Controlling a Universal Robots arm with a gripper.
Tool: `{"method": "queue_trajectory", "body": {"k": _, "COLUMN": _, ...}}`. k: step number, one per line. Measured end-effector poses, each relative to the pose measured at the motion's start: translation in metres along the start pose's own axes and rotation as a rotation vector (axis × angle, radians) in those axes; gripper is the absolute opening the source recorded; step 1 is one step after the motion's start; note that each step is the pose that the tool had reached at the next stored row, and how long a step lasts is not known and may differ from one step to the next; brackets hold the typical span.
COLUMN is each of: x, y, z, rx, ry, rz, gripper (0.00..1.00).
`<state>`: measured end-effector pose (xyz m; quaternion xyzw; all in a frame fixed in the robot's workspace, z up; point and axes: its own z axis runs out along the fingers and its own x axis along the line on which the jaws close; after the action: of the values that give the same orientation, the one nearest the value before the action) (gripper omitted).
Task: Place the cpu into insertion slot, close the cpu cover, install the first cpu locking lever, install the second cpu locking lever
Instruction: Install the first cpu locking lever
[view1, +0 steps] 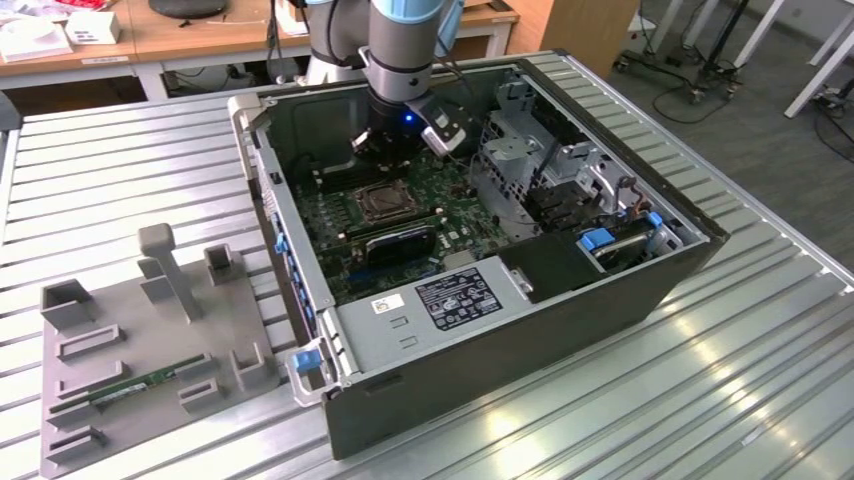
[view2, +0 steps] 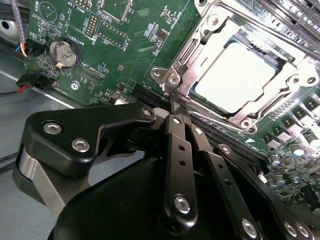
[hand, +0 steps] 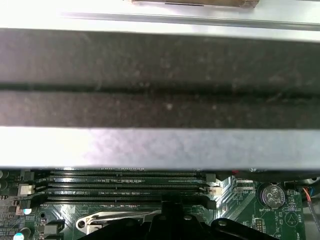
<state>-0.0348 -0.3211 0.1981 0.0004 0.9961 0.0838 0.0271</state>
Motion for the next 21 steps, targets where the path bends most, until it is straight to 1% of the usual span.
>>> {"method": "queue_trajectory", "body": {"k": 8, "x": 0.0007, "y": 0.0005, "z": -0.0010, "rx": -0.0006, "ry": -0.0003, "rz": 0.000, "gripper": 0.11}}
{"method": "queue_trajectory", "body": {"k": 15, "x": 0.0108, "y": 0.0005, "z": -0.0016, "rx": -0.0026, "ry": -0.0002, "rz": 0.000, "gripper": 0.11}}
{"method": "queue_trajectory", "body": {"k": 21, "x": 0.0198, "y": 0.0015, "z": -0.0019, "rx": -0.0026, "ry": -0.0002, "rz": 0.000, "gripper": 0.11}}
